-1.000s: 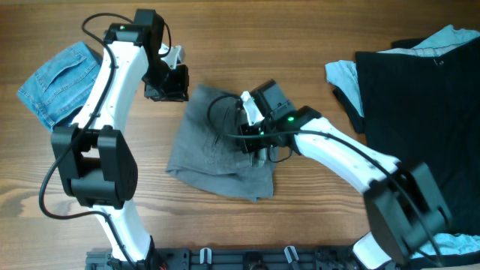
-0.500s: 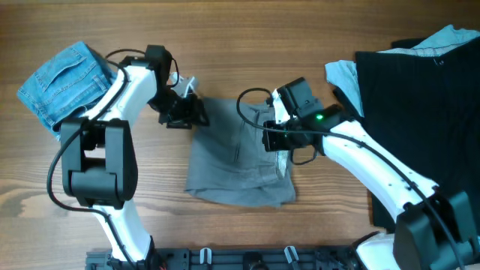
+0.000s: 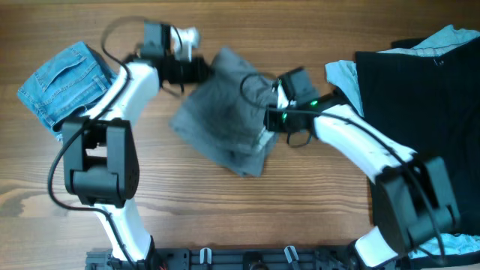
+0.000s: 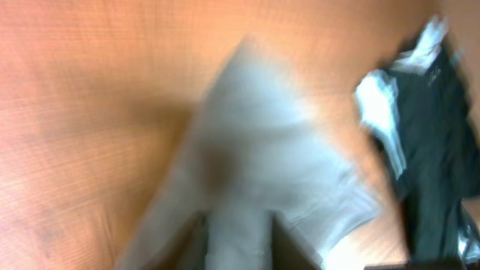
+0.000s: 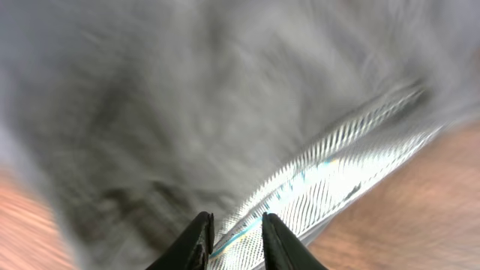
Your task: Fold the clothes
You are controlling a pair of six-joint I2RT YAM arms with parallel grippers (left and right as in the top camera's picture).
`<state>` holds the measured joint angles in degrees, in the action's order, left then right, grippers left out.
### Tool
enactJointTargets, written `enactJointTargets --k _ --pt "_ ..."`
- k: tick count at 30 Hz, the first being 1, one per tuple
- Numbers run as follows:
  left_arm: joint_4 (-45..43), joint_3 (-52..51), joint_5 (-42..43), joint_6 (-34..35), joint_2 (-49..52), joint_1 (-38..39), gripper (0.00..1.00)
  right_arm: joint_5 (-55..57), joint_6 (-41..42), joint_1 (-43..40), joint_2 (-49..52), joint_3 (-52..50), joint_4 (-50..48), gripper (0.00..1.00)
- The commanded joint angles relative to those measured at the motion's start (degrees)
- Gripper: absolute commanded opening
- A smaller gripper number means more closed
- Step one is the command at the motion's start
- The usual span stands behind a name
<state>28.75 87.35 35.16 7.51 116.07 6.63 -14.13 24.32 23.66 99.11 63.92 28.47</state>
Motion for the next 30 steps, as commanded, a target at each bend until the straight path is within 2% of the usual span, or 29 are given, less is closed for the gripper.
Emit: enactJointTargets --k 1,2,3,6,9,11,13,15,18,21,22,24,27,29,30 --pt "17.03 18.38 -0.09 1.51 -1.01 -3.13 0.71 -1.4 -2.89 -0.48 -7.5 2.99 0.57 0.27" --pt "23.15 20.81 -0.74 1.53 -1.29 -3.63 0.82 -1.38 -3.37 -0.48 -8.02 2.99 0.98 0.27" --pt "27.67 21.44 -2.05 1.51 -1.66 -3.98 0.85 -1.38 -3.37 -0.5 -8.04 2.97 1.25 0.27" --pt "40.79 20.22 -9.35 1.55 -1.68 -4.13 0.83 0.24 -6.36 -0.5 -5.03 2.97 -3.43 0.23" --pt "44.65 14.69 -9.64 3.48 -1.68 -4.07 0.85 6.01 -6.29 -0.5 0.66 2.97 -8.83 0.23" --pt "44.54 9.38 -6.97 4.13 -1.68 -4.07 0.86 6.25 -5.01 -1.18 5.81 2.97 -10.19 0.21" --pt "42.53 4.31 -4.0 4.98 -1.68 -3.87 0.89 6.19 -1.75 -2.1 8.98 2.97 -9.49 0.16" --pt "39.63 -1.49 -0.35 4.94 -1.68 -2.93 1.0 5.97 -1.2 -2.54 11.13 2.97 -8.35 0.16" --pt "34.86 -7.93 0.42 5.92 -1.68 0.09 1.0 5.99 -1.22 -2.54 11.37 2.97 -6.99 0.16" --pt "27.3 -13.62 0.37 13.33 -1.68 3.74 1.0 5.97 -1.22 -2.54 11.37 2.97 -6.73 0.15" --pt "25.11 -15.61 0.31 17.25 -1.68 4.96 1.0 5.53 -1.2 -2.54 11.37 2.97 -6.75 0.16" --pt "19.12 -20.9 -3.26 31.3 -1.68 7.67 1.0 4.11 -1.25 -2.54 11.37 2.97 -6.58 0.15" --pt "5.92 -25.49 -4.96 41.09 -1.68 8.09 1.0 2.86 -1.42 -2.54 11.37 2.97 -6.54 0.16" --pt "-5.31 -26.38 -6.97 42.66 -1.68 7.91 0.97 2.89 -1.53 -2.51 11.37 2.97 -6.32 0.15" --pt "-7.39 -26.38 -7.91 42.66 -1.68 8.04 0.91 2.86 -1.68 -2.51 11.37 2.97 -6.23 0.16"
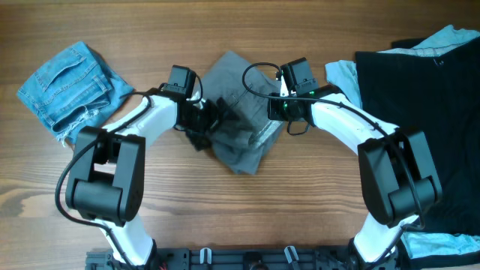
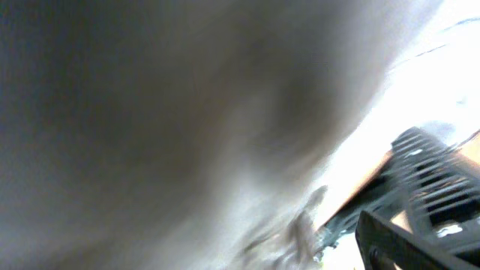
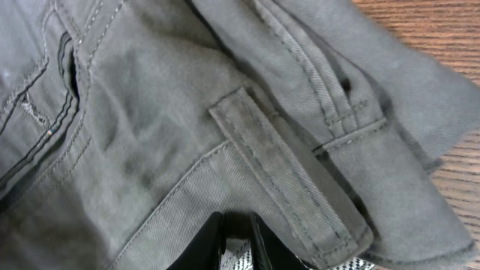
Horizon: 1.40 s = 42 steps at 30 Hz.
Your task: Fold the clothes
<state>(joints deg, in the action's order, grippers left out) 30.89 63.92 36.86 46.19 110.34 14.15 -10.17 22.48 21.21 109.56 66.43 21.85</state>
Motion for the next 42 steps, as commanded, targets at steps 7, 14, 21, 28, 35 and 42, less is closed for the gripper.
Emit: enactJointTargets --k 7,14,21,28,35,42 --pt "-6.1 -1.38 -13.07 -15.78 2.58 -1.53 0.04 -1.25 -8.2 -0.09 -7.3 1.03 6.16 0.13" --pt "25.57 33.46 -11.96 -37.44 -2.64 -15.34 0.04 1.2 -10.45 -0.09 -27.17 1.07 7.52 0.17" --pt "20.44 42.05 -17.03 -39.78 0.2 -35.58 0.04 1.22 -8.33 -0.09 -27.06 1.05 11.72 0.17" --pt "32.33 42.18 -16.98 -39.76 10.21 -51.6 1.0 1.38 -7.23 -0.09 -27.06 1.05 12.0 0.18" --pt "41.31 46.47 -16.85 -39.93 -7.08 -55.36 0.98 1.16 -7.28 -0.09 -27.08 1.05 12.31 0.19" --pt "32.63 33.94 -30.29 -36.72 0.87 -47.67 0.04 -0.35 -4.09 -0.07 -27.06 1.05 12.9 0.23"
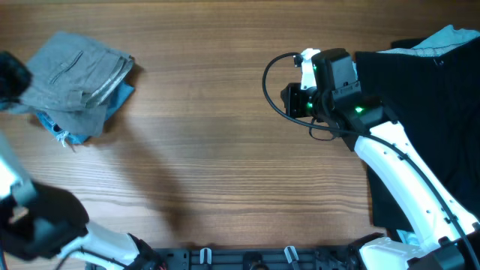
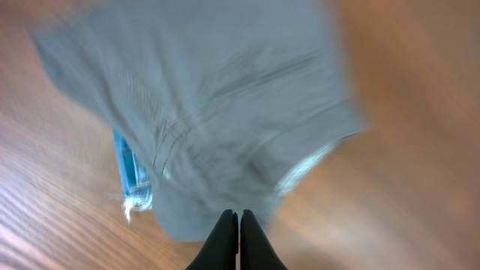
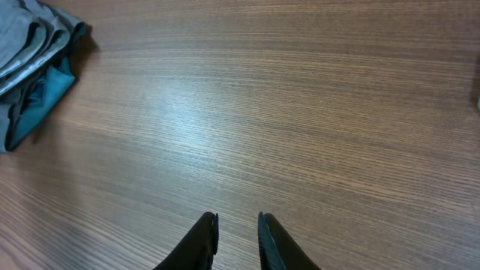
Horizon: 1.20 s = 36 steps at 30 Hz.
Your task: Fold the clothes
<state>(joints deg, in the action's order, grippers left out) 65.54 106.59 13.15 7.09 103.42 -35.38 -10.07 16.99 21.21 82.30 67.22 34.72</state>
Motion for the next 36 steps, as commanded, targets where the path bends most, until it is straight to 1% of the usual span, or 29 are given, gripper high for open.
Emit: enactJointTargets --k 1,2,3,4,5,6,8,9,10,11,12,13,14,15,17,18,20,22,23,24,27,29,31,32,33,34,35,36 --pt "-4.17 -12.87 -6.58 2.8 11.37 1.95 0.04 -0.46 1.16 -0.09 -0.04 0.28 0.11 0.23" --pt "-4.52 -13.73 -5.88 3.21 13.4 1.9 0.06 -0.46 1.16 -0.09 -0.31 0.28 0.11 0.23" --pt "-5.2 -13.7 -3.72 1.18 14.56 1.84 0.18 -0.24 0.96 -0.09 -1.18 0.28 -0.09 0.23" --pt "-4.76 -13.16 -1.9 -0.44 14.34 1.84 0.23 -0.26 0.04 -0.09 -2.1 0.28 -0.72 0.23" --pt "-2.54 -11.39 0.9 -2.1 13.44 1.84 0.34 -0.24 -1.95 -0.09 -3.28 0.31 -1.38 0.23" --pt "1.11 -8.52 3.06 -3.78 12.02 1.84 0.4 -0.2 -3.72 -0.09 -5.2 0.35 -1.97 0.23" --pt "8.68 -1.49 4.94 -4.04 6.97 1.84 0.45 1.84 -4.44 -0.09 -10.43 0.46 -2.62 0.24" --pt "11.45 2.29 6.49 -4.76 2.19 1.88 0.46 2.97 -5.27 -0.09 -14.08 0.46 -2.49 0.26" --pt "12.55 3.8 7.82 -5.18 -1.53 1.9 0.47 3.82 -5.31 -0.09 -16.65 0.46 -2.23 0.3" --pt "14.16 4.33 8.79 -5.18 -7.26 1.9 0.5 4.22 -5.49 -0.09 -19.93 0.46 -1.97 0.38" --pt "15.13 4.33 8.76 -5.22 -10.84 1.9 0.57 4.28 -5.46 -0.09 -22.58 0.46 -1.79 0.45" --pt "16.2 4.33 8.7 -5.2 -17.05 1.9 0.76 4.28 -5.42 -0.09 -25.68 0.46 -1.62 0.53" --pt "16.28 4.33 8.61 -5.2 -22.58 1.9 1.0 4.28 -5.42 -0.09 -29.42 0.46 -1.55 0.74" --pt "15.96 4.33 8.26 -5.2 -26.01 1.9 1.0 4.28 -5.44 -0.09 -31.39 0.46 -1.46 1.0" --pt "15.37 4.31 4.9 -5.2 -33.31 1.88 1.0 4.28 -5.44 -0.09 -37.07 0.44 -0.98 1.0" --pt "14.82 4.31 4.59 -5.16 -35.93 1.88 1.0 4.28 -5.42 -0.09 -38.88 0.44 -0.96 1.0" --pt "10.54 4.33 7.85 -4.74 -39.01 1.88 1.0 4.28 -5.42 -0.09 -40.52 0.44 -0.98 1.0" --pt "11.67 4.33 7.82 -4.76 -42.16 1.88 1.0 3.8 -4.2 -0.07 -40.15 0.39 0.2 1.0" --pt "12.13 4.33 7.82 -4.76 -42.97 1.88 1.0 2.8 -2.03 -0.07 -39.78 0.39 1.64 1.0" --pt "12.31 4.33 7.82 -4.76 -43.63 1.88 1.0 1.9 1.92 -0.07 -39.39 0.37 3.13 1.0" --pt "12.31 4.33 7.82 -4.76 -44.85 1.88 1.0 1.88 16.0 -0.07 -37.64 0.37 6.67 1.0" --pt "12.31 4.33 7.82 -4.76 -44.87 1.88 1.0 1.79 19.3 -0.09 -36.33 0.37 13.33 1.0" --pt "12.31 4.33 7.82 -4.76 -44.87 1.88 1.0 10.51 16.96 -0.09 -37.09 0.39 12.63 1.0" --pt "12.31 4.33 7.82 -4.76 -44.87 1.88 1.0 13.44 0.44 -0.09 -39.71 -0.15 7.8 1.0" --pt "12.31 4.33 7.82 -4.76 -44.87 1.88 1.0 12.57 -9.7 -0.09 -41.88 -0.76 5.57 1.0" --pt "12.31 4.31 7.82 -4.76 -44.87 1.88 1.0 12.66 -15.78 -0.22 -44.92 -1.77 4.42 1.0" --pt "12.31 4.33 7.82 -4.76 -44.87 1.88 1.0 13.29 -16.9 -1.11 -48.7 -3.39 4.07 1.0" --pt "12.31 4.33 7.82 -4.76 -44.87 1.88 1.0 13.77 -15.72 -2.75 -53.22 -5.68 4.0 1.0"
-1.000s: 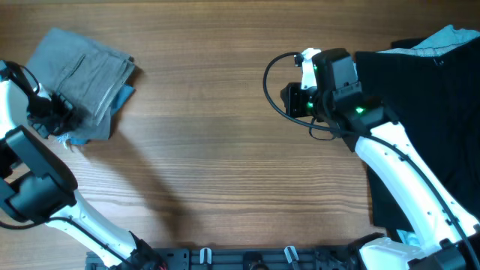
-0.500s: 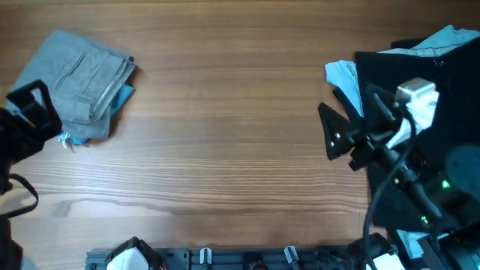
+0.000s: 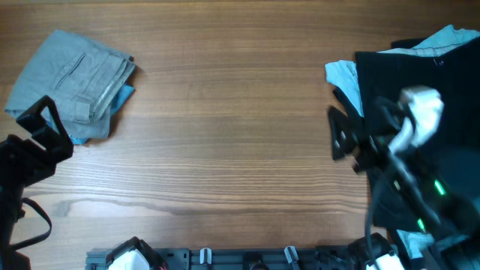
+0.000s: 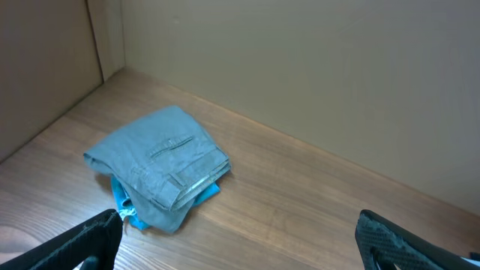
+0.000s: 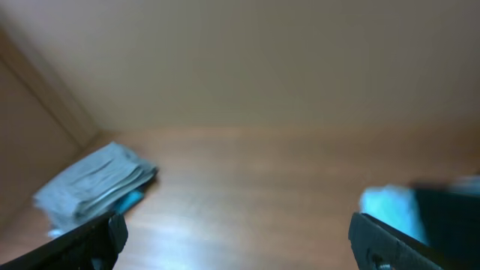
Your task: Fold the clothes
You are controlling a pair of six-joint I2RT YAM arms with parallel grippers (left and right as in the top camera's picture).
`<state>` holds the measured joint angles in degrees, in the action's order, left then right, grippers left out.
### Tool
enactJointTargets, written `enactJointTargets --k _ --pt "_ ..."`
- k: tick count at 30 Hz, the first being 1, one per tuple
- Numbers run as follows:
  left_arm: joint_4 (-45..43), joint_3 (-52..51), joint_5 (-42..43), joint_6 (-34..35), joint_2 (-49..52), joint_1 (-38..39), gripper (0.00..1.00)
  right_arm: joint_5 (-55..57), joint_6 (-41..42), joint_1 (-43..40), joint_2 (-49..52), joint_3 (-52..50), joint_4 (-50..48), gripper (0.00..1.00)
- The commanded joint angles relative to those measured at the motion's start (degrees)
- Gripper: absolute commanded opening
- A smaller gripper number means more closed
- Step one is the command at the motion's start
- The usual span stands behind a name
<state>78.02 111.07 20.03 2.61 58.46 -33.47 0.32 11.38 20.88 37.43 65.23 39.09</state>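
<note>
Folded grey trousers point(image 3: 71, 75) lie at the far left on top of folded blue jeans point(image 3: 124, 94). The left wrist view shows the same grey trousers point(image 4: 161, 161) with the blue jeans point(image 4: 124, 199) beneath them. My left gripper point(image 3: 37, 146) is raised over the near left edge, short of the stack. It stands wide open and empty point(image 4: 240, 244). My right gripper point(image 3: 346, 142) hangs at the near right beside the unfolded pile, wide open and empty point(image 5: 240, 244). The right wrist view is blurred.
A pile of unfolded clothes fills the right side: a large black garment point(image 3: 427, 67) over light blue cloth point(image 3: 341, 73), which also shows as light blue cloth point(image 5: 386, 202) in the right wrist view. Bare wooden table point(image 3: 240, 135) lies between the stack and the pile.
My left gripper was shut just over the grey trousers on the jeans; it is now back at the near left, raised and wide open. My right gripper has moved back toward the near right and opened wide.
Both grippers were at the grey trousers in the middle of the table, then shut on them as a smaller fold. Then the trousers lay on the jeans at the far left, with the right arm off them. Now both grippers are drawn back and open.
</note>
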Motion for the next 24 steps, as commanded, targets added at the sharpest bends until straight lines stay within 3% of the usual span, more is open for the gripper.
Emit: enactJointTargets --k 1,6,9,14,18,24 --pt "-0.17 -0.17 0.94 -0.28 0.09 -0.02 1.0 3.82 -8.35 -4.59 -14.71 -7.37 -0.63 1.0" --pt "-0.17 -0.15 0.94 -0.28 0.09 -0.02 1.0 1.77 -6.23 -11.1 -37.16 -23.61 -5.33 1.0" --pt "-0.17 -0.15 0.94 -0.28 0.09 -0.02 1.0 0.83 4.26 -12.57 -36.57 -29.75 -8.15 1.0" --pt "-0.17 -0.17 0.94 -0.28 0.09 -0.02 1.0 -0.59 5.18 -12.57 -37.2 -46.56 -17.81 1.0" --pt "-0.17 -0.15 0.94 -0.28 0.09 -0.02 1.0 -0.2 5.46 -12.57 -37.22 -64.17 -38.47 1.0" --pt "-0.17 -0.15 0.94 -0.28 0.09 -0.02 1.0 -0.2 2.12 -12.57 -37.2 -64.92 -39.5 1.0"
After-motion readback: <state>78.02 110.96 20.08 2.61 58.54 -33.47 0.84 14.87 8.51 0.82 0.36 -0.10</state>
